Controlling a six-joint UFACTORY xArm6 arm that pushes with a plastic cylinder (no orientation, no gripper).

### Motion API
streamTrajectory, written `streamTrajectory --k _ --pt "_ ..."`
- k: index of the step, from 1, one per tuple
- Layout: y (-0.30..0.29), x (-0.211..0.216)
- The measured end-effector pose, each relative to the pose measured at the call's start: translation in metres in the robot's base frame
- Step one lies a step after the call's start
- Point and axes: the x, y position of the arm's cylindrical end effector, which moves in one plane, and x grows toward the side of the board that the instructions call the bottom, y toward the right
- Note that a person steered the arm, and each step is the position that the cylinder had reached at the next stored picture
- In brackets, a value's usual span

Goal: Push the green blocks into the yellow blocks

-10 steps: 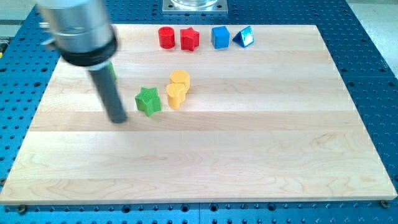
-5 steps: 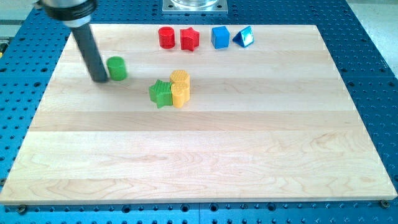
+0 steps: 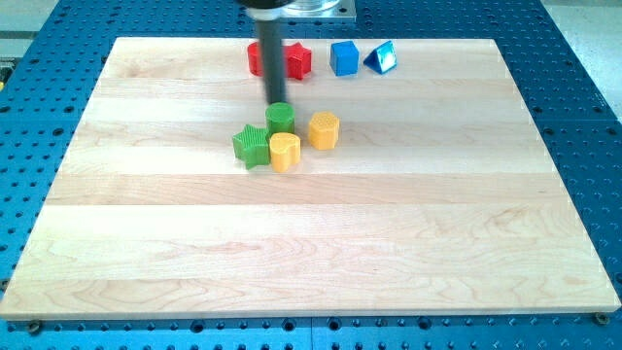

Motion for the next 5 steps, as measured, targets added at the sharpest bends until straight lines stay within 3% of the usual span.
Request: streamTrajectory --k 2,3,4,5 --pt "-0.035 0.041" --pt "0.015 0.022" --pt "0.072 0.037" --pt "0.064 0.067"
